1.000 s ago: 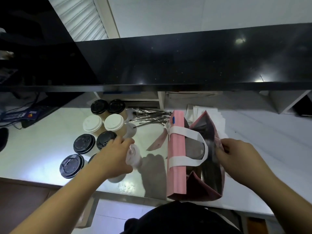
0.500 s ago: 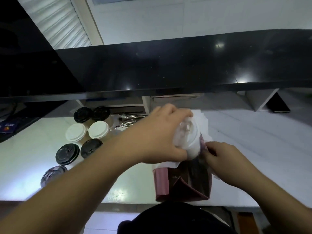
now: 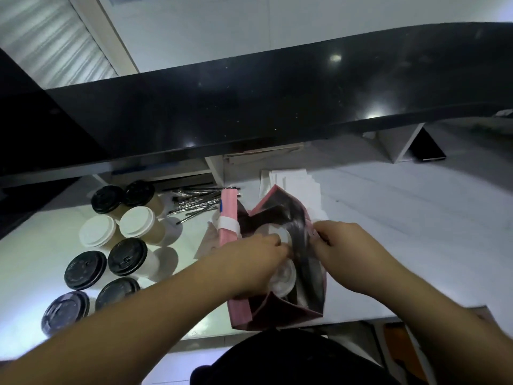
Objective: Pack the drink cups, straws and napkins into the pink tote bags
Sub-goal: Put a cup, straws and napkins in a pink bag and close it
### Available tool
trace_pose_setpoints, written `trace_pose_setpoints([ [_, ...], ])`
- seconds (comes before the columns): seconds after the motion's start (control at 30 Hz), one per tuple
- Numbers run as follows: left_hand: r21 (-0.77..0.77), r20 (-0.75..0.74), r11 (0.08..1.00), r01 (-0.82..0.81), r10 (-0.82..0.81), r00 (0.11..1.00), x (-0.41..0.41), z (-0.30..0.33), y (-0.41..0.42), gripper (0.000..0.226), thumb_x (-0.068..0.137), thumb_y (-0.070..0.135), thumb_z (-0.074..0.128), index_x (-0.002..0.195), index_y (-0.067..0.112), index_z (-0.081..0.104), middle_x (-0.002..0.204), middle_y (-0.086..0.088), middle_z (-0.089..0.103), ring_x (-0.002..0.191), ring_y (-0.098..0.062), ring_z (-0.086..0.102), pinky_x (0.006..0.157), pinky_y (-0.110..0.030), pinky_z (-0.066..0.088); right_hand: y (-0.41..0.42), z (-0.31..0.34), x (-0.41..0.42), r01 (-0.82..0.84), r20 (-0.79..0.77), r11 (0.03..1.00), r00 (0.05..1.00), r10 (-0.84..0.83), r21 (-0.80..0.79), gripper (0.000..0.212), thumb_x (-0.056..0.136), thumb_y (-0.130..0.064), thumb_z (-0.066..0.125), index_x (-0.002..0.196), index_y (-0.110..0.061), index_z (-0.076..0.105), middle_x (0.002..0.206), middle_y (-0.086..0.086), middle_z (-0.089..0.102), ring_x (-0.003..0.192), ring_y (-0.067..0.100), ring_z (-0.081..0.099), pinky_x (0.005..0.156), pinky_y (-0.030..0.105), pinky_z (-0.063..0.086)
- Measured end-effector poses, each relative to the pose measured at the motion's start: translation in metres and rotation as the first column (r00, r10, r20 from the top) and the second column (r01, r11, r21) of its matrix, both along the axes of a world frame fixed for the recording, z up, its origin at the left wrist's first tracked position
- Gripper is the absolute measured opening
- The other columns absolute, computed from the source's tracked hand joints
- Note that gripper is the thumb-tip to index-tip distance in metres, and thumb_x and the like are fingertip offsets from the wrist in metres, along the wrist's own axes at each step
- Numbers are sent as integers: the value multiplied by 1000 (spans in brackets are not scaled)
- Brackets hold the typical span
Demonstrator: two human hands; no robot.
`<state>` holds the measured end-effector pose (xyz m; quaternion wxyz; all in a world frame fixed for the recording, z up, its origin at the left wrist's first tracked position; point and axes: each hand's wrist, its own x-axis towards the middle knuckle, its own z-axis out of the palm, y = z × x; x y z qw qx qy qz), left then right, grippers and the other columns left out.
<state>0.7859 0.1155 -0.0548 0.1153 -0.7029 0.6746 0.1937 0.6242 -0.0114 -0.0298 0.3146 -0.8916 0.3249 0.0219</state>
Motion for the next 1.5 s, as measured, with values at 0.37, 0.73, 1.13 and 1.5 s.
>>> trace_pose_setpoints([
  [0.37, -127, 20, 986, 109, -108, 994, -13, -29, 11, 58, 86, 6, 65, 141, 16, 49, 129, -7, 49, 114, -28, 48, 82, -37, 49, 9, -9, -7, 48, 68, 999, 997, -47, -7, 35, 103, -27, 46, 72, -11, 47, 61, 4, 54, 59, 24, 50, 54, 40, 34],
  [0.73, -160, 70, 950, 268, -260, 963, -3, -72, 16, 42, 93, 7, 62, 134, 11, 57, 122, -12, 58, 99, -33, 58, 72, -45, 59, 11, -19, -5, 113, 172, 994, 979, -110, -5, 39, 103, -26, 46, 67, -14, 43, 56, 3, 51, 56, 25, 49, 52, 43, 36],
  [1.13, -250, 276, 968, 30, 42, 960, 18, 39, 17, 27, 91, 46, 52, 103, 27, 68, 96, 3, 70, 101, -24, 60, 103, -42, 38, -6, -20, 12, 136, 229, 991, 964, -132, -2, 40, 104, -25, 45, 67, -11, 49, 55, 4, 52, 52, 22, 47, 49, 34, 30],
  [1.5, -559, -118, 679, -477, 504, 856, 31, 54, 67, 17, 89, 49, 61, 88, 36, 73, 92, 21, 61, 92, -12, 61, 87, -41, 47, -55, -2, 32, 189, 253, 982, 951, -177, -27, 43, 93, -51, 43, 73, -21, 67, 65, -3, 70, 61, 14, 67, 62, 43, 59],
])
